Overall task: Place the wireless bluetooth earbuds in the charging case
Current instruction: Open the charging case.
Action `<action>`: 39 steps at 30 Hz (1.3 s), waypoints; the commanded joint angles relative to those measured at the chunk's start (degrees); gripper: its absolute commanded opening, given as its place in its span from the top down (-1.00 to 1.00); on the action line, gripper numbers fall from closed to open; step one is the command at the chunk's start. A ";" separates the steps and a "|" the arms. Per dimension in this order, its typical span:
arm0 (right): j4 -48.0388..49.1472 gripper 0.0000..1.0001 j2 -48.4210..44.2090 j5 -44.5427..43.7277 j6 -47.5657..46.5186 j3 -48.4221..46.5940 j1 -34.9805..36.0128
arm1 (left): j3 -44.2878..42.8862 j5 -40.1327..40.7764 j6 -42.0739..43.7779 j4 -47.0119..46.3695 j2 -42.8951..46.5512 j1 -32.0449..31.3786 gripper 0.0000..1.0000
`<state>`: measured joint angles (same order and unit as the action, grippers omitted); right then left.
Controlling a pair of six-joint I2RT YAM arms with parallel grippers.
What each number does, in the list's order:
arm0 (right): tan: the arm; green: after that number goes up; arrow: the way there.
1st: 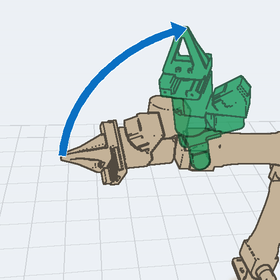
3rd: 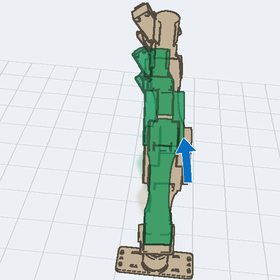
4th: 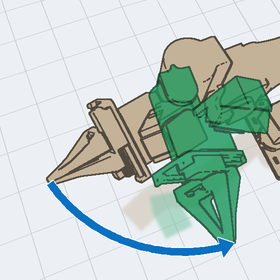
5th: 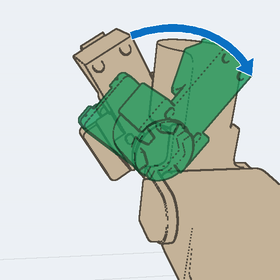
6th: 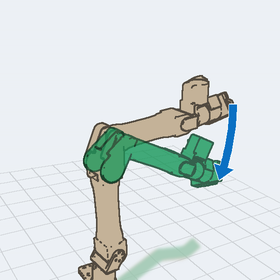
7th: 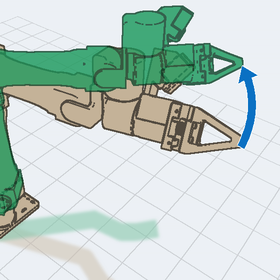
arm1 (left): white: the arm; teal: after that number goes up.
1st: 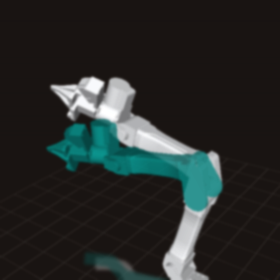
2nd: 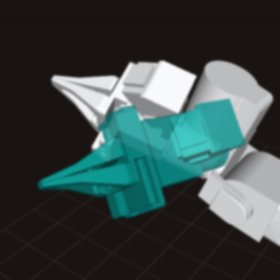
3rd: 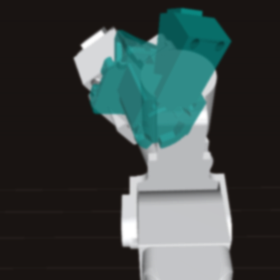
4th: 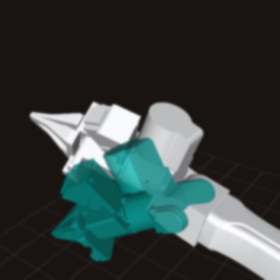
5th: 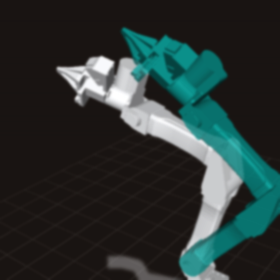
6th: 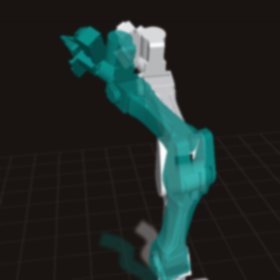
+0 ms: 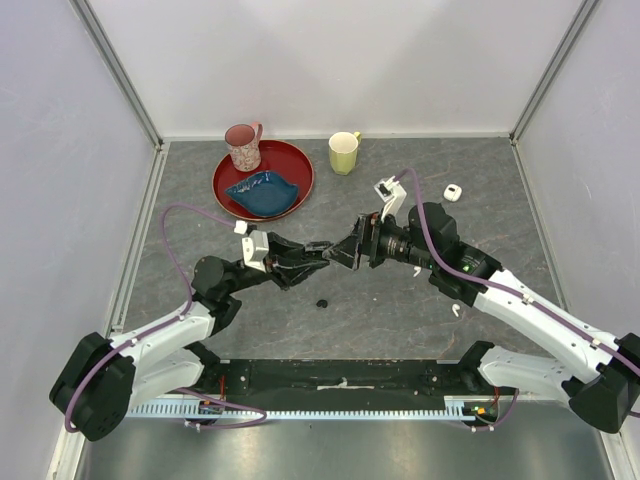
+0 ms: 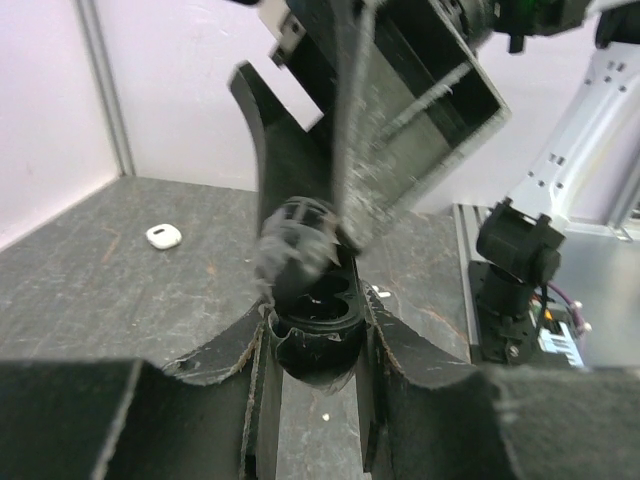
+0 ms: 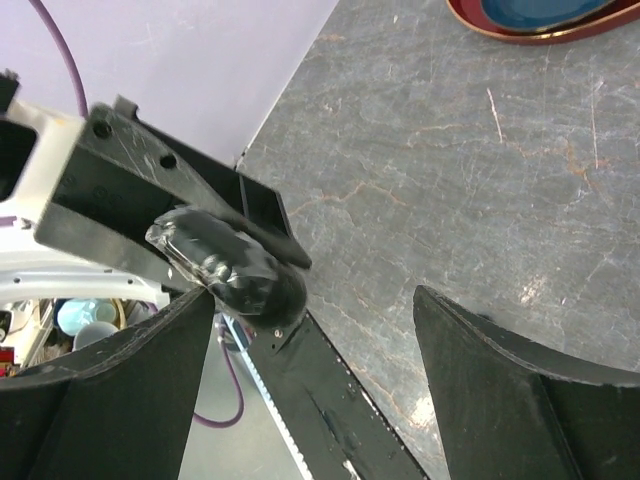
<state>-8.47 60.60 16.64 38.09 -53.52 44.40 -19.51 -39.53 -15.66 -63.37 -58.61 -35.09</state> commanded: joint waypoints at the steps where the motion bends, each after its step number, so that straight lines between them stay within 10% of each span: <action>1: 5.04 -0.75 0.13 -2.14 1.02 -3.00 -0.72 | 0.35 -3.71 2.12 -0.87 0.87 -0.77 0.96; 20: 8.03 -0.79 -4.43 0.85 -0.82 -3.79 -1.07 | 1.23 4.02 2.92 0.88 1.57 -0.77 0.96; 26: -4.33 -0.85 -5.58 -16.26 -3.19 -7.82 -3.35 | 1.58 6.04 2.92 0.88 2.44 -0.77 0.95; 39: -28.45 -0.95 1.99 -16.29 -5.92 -3.54 -34.64 | -5.27 8.50 8.18 13.00 10.35 -0.77 0.95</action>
<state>-30.15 62.52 -0.32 34.70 -61.01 13.39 -20.16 -32.71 -13.23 -55.18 -50.24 -35.75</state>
